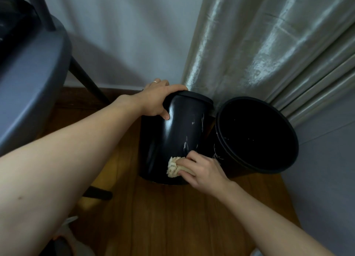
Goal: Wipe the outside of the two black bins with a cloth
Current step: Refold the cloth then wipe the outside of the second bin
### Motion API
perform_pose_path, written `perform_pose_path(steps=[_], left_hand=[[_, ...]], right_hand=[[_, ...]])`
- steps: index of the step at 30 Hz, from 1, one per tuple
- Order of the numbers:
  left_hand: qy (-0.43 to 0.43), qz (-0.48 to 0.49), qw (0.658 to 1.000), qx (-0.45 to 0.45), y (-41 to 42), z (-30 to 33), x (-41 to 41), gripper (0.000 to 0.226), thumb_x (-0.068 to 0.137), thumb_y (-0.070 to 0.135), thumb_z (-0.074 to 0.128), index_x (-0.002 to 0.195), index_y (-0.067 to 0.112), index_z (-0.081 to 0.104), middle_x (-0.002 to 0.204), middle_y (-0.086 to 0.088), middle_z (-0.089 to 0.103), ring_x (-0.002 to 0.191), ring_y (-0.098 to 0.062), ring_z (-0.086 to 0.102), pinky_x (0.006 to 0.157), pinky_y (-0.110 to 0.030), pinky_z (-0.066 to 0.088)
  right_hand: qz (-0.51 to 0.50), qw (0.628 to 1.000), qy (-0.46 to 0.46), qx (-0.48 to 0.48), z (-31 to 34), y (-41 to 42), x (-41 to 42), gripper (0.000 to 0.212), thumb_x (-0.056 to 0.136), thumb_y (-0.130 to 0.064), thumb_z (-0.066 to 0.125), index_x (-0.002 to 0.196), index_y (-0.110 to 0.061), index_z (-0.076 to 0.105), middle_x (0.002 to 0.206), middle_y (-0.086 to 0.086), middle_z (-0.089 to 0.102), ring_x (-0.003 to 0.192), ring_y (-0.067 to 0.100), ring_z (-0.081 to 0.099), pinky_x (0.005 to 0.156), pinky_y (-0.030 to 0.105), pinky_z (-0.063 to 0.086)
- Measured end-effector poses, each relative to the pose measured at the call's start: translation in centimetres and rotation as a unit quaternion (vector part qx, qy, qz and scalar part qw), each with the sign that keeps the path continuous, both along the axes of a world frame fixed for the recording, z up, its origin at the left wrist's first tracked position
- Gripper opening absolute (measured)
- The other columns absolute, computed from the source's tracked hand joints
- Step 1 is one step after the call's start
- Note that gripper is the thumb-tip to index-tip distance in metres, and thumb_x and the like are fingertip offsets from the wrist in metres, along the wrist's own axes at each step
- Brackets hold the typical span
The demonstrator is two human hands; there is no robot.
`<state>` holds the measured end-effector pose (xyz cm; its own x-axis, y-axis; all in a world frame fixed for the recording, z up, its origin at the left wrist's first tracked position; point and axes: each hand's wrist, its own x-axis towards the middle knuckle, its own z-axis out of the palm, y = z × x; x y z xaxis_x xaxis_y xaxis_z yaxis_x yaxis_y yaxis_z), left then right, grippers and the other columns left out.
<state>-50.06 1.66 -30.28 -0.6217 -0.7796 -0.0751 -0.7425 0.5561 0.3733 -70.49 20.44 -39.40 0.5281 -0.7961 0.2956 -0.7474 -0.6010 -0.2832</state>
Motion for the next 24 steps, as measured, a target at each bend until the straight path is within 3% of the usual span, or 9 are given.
perform_pose_path(steps=[5, 10, 16, 19, 22, 24], left_hand=[[-0.006, 0.002, 1.0, -0.019, -0.4, 0.1, 0.0, 0.098, 0.067, 0.03, 0.086, 0.144, 0.046, 0.027, 0.111, -0.003, 0.042, 0.11, -0.028, 0.037, 0.094, -0.042, 0.033], [-0.013, 0.006, 1.0, -0.017, -0.4, 0.1, -0.1, 0.098, 0.069, 0.029, 0.085, 0.146, 0.045, 0.027, 0.113, -0.004, 0.041, 0.111, -0.029, 0.036, 0.094, -0.041, 0.031], [-0.016, 0.013, 1.0, -0.016, -0.4, 0.1, -0.2, 0.099, 0.069, 0.029, 0.085, 0.147, 0.043, 0.026, 0.119, -0.009, 0.044, 0.113, -0.031, 0.037, 0.097, -0.041, 0.031], [-0.017, 0.008, 1.0, -0.018, -0.3, 0.2, -0.2, 0.098, 0.07, 0.028, 0.084, 0.148, 0.042, 0.026, 0.12, -0.01, 0.043, 0.112, -0.031, 0.036, 0.094, -0.039, 0.029], [-0.014, 0.009, 1.0, -0.013, -0.4, 0.2, -0.2, 0.098, 0.071, 0.027, 0.084, 0.148, 0.043, 0.025, 0.12, -0.009, 0.043, 0.112, -0.03, 0.036, 0.094, -0.039, 0.029], [-0.014, 0.013, 1.0, -0.011, -0.4, 0.2, -0.2, 0.098, 0.072, 0.027, 0.083, 0.148, 0.043, 0.024, 0.12, -0.009, 0.042, 0.113, -0.03, 0.036, 0.095, -0.04, 0.03]], right_hand=[[-0.013, 1.0, -0.002, 0.009, -0.3, -0.1, 0.1, 0.023, 0.093, -0.034, 0.059, 0.112, -0.021, 0.064, 0.092, -0.001, 0.054, 0.075, 0.012, 0.057, 0.048, 0.03, 0.053], [0.06, 0.998, 0.034, 0.005, -0.9, 0.5, -0.1, 0.018, 0.093, -0.031, 0.06, 0.107, -0.021, 0.065, 0.09, -0.001, 0.054, 0.071, 0.011, 0.057, 0.047, 0.027, 0.052], [-0.138, 0.985, -0.104, 0.002, 0.3, -2.0, 1.0, 0.027, 0.091, -0.032, 0.063, 0.114, -0.019, 0.065, 0.096, -0.002, 0.056, 0.072, 0.014, 0.059, 0.054, 0.032, 0.054], [-0.088, 0.99, -0.105, 0.027, -0.7, -0.7, 0.8, 0.028, 0.091, -0.034, 0.062, 0.116, -0.022, 0.063, 0.095, -0.001, 0.055, 0.069, 0.013, 0.058, 0.053, 0.033, 0.054], [-0.014, 0.998, -0.045, 0.04, -1.5, 0.5, 0.1, 0.026, 0.09, -0.035, 0.063, 0.113, -0.022, 0.065, 0.093, -0.002, 0.054, 0.068, 0.011, 0.056, 0.052, 0.032, 0.055], [-0.013, 0.999, -0.043, 0.028, -1.2, -0.2, 0.0, 0.025, 0.091, -0.034, 0.063, 0.112, -0.021, 0.066, 0.093, -0.001, 0.055, 0.07, 0.012, 0.057, 0.051, 0.032, 0.055]])
